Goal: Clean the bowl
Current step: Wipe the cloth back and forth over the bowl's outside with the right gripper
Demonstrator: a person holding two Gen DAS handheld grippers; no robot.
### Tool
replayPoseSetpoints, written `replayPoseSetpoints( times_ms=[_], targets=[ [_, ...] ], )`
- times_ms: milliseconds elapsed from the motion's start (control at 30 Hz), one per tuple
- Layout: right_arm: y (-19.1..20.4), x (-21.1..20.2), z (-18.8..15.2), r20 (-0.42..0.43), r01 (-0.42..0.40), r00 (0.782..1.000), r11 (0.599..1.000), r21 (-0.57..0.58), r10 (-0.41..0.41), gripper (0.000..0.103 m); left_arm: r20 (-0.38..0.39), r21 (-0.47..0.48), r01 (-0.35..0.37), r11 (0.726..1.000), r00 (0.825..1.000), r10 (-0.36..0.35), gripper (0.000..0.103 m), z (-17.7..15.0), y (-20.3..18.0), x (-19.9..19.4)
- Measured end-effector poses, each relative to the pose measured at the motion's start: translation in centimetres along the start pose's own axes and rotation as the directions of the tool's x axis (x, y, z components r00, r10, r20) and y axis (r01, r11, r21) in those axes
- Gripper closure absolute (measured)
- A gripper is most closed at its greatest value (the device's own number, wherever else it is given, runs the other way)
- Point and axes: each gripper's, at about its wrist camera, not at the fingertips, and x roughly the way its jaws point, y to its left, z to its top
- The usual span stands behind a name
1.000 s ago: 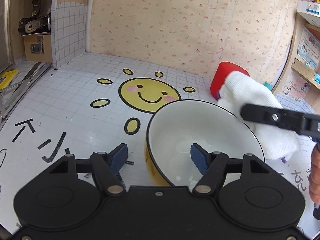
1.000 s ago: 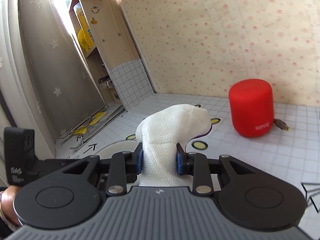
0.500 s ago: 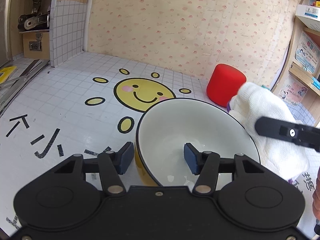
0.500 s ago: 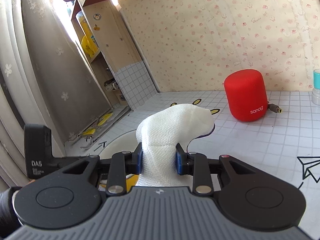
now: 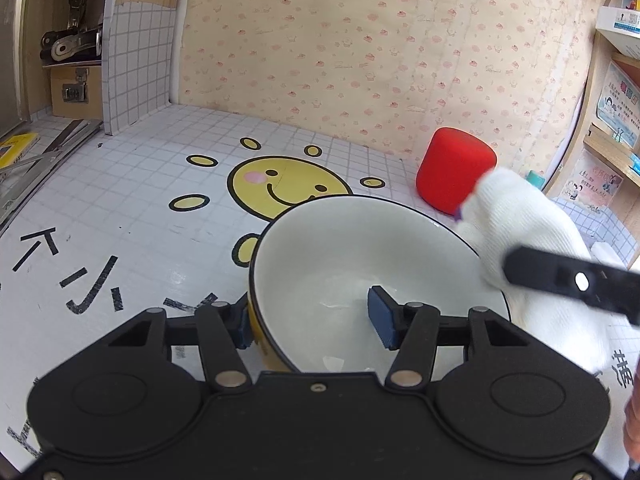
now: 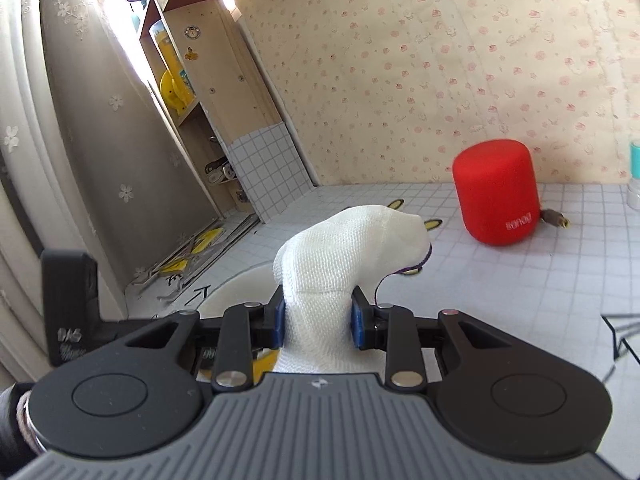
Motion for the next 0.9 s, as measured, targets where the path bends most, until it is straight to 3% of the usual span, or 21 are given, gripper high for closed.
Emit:
replayPoseSetpoints(
  times_ms=[267, 900],
  targets=[
    [0.2, -0.8, -1.7, -0.009, -0.03, 0.999, 0.998, 0.051, 0.031, 0.07, 0.001, -0.009, 0.008, 1.0, 1.0, -0.008, 0.045, 0.0, 0.2, 0.0],
    [-0.1, 3.3, 0.9, -0.033, -0.006, 0.999, 1.0, 0.025, 0.006, 0.07, 0.015, -0.048, -0.022, 0.999, 1.0, 0.022, 0.04, 0.0, -0.3, 0.2]
  ],
)
